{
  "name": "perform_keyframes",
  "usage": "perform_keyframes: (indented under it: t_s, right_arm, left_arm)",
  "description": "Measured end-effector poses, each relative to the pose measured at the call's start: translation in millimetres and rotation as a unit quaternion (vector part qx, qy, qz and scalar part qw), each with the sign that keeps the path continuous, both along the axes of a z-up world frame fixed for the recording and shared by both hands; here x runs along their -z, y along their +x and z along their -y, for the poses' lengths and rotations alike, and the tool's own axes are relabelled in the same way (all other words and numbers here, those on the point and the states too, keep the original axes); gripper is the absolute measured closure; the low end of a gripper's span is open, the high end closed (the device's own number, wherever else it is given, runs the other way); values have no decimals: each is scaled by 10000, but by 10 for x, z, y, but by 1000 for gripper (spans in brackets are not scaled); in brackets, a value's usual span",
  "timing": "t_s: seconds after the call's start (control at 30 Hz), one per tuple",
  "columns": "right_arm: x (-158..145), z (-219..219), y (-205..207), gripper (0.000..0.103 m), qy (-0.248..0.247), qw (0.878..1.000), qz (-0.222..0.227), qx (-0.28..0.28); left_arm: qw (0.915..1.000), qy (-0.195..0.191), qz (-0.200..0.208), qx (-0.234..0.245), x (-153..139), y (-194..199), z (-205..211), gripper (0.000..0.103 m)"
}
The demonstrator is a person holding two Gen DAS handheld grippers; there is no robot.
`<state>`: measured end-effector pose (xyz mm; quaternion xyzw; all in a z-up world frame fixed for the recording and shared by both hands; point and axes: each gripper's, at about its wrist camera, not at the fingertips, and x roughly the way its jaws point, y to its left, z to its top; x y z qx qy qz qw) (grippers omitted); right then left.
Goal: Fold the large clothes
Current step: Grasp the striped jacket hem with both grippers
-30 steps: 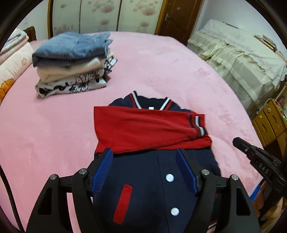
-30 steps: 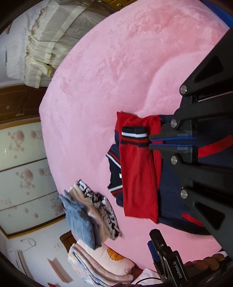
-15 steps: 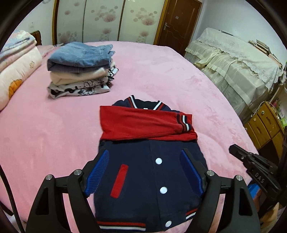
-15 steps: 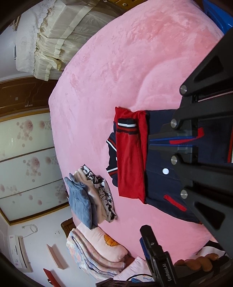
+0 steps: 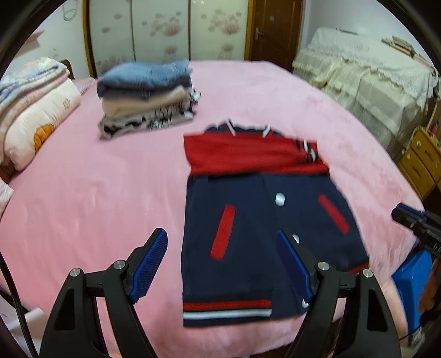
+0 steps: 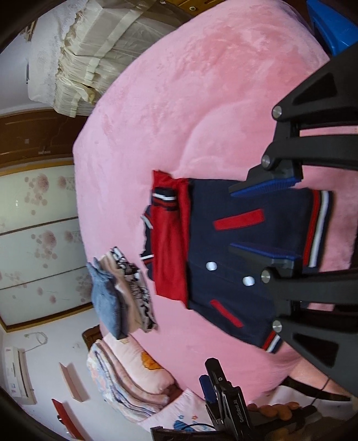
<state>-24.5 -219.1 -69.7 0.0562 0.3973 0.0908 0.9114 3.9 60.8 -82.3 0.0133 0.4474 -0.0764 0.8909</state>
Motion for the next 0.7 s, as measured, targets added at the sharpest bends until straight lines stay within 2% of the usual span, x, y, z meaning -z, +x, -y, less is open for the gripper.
perform_keyframes:
  t_s: [0.13,0.27,0.43,0.57,0.7]
  right_arm:
    - [206,84,-102,69,-1,9996,-257,-80]
    - [456,151,-156,69,105,9979,-636,-94]
    - [744,145,-139,69,259,9941,-1033,-218]
    - [906,138,-130,69,369,9912,-1249,-237]
    - [1030,131,-150,69,395,9893,-1381,-243]
  left_arm:
    - [9978,281,-600,94,342,30,-68,23]
    - [9908,248,-1324,90,678,13,-213,23]
    - [9882,-274,-1504,-40,867,-54,-406,23]
    - [9889,-260,-1462,81,1004,-65,-443,23]
    - [9881,-576,-1422,106,1100,-44,-522,23]
